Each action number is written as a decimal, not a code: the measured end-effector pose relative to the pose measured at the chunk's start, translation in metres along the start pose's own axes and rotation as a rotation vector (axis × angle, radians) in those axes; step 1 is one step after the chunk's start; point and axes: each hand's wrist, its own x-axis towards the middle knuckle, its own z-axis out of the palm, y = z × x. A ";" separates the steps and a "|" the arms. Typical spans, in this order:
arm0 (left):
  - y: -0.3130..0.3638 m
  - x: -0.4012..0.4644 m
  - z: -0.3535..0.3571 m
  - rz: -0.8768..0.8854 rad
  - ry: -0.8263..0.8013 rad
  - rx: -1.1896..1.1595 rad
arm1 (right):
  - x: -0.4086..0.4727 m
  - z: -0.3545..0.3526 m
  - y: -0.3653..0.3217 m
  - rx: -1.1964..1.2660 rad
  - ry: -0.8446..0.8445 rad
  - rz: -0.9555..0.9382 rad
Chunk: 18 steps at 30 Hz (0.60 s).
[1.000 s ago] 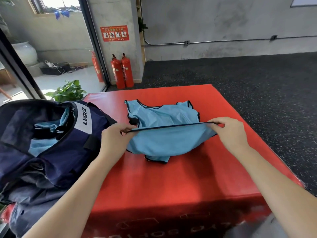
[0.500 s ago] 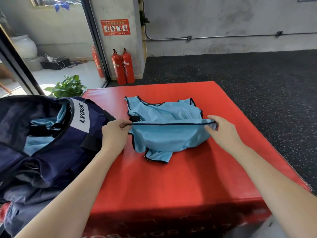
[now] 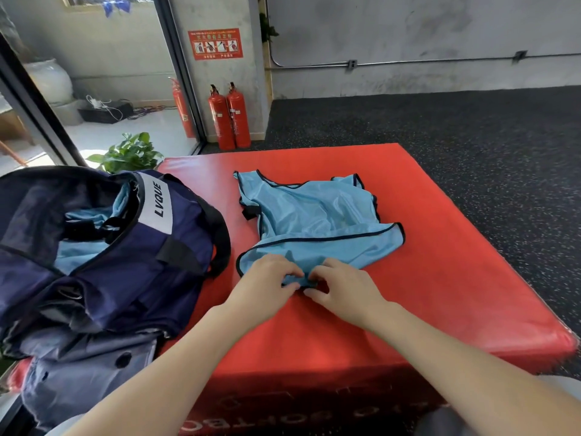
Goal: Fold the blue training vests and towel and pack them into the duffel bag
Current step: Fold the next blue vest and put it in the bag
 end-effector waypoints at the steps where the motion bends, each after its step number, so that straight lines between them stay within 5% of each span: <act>1: -0.001 -0.001 0.002 -0.006 -0.029 0.017 | 0.001 0.002 -0.001 0.019 0.018 0.006; 5: -0.004 -0.003 0.003 -0.014 -0.072 0.096 | 0.004 0.002 -0.007 0.173 0.067 0.059; 18: -0.002 0.010 -0.005 0.025 0.293 -0.052 | 0.009 -0.033 0.008 0.356 0.342 0.222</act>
